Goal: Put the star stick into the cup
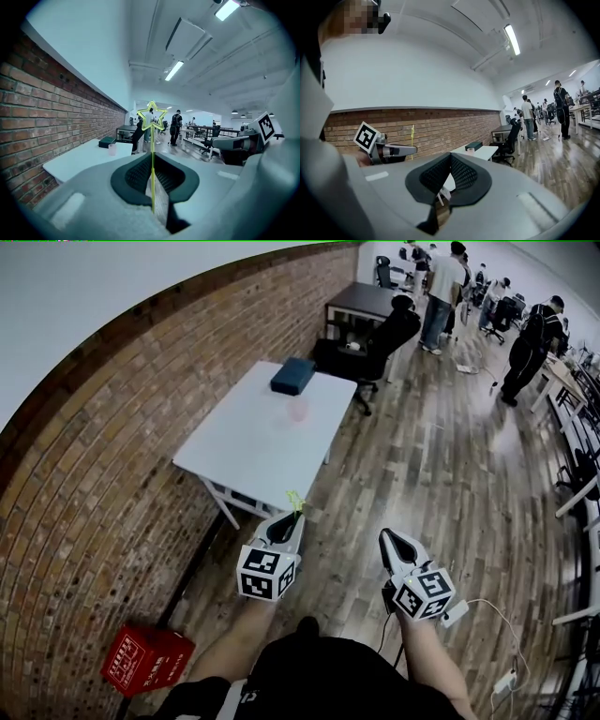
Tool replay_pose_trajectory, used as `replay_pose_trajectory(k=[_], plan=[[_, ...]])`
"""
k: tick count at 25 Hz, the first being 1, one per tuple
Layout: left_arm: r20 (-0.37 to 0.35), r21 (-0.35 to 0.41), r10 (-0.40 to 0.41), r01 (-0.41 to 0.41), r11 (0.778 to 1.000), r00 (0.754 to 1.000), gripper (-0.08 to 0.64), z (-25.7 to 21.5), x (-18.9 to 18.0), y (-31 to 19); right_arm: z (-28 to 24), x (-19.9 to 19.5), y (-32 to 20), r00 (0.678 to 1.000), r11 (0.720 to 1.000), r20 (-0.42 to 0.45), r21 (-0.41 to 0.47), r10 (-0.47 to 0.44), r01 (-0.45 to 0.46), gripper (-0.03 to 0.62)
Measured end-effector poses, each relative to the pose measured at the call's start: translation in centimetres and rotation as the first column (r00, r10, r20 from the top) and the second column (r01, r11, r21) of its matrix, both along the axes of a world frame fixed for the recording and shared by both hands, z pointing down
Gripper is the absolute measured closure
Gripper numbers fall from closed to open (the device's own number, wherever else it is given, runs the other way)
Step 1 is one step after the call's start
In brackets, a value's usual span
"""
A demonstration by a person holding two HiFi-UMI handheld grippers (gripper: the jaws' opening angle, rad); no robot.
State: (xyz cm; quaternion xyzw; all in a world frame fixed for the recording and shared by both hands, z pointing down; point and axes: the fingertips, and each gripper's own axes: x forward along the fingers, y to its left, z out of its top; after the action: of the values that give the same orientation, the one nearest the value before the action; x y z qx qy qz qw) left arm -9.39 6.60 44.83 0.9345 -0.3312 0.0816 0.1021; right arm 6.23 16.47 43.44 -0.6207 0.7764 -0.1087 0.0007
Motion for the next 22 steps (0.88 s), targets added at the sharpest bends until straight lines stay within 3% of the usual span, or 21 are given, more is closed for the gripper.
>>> replay_pose_trajectory(k=[10,22], plan=[[0.0,-0.023,-0.015,0.015,1.0,1.0,0.537,0.8,-1.0,-6.8,2.8,-2.7,-7.4,0.997,0.996,0.02,-0.062,-0.068,0.069,0.592],[0.011,-0.05,-0.026,0.027,0.998,1.0,0.537,2.6,2.0,-12.4,4.2,-0.7,-14.7,0.992,0.99,0.06,-0.079,-0.114,0.119,0.592]])
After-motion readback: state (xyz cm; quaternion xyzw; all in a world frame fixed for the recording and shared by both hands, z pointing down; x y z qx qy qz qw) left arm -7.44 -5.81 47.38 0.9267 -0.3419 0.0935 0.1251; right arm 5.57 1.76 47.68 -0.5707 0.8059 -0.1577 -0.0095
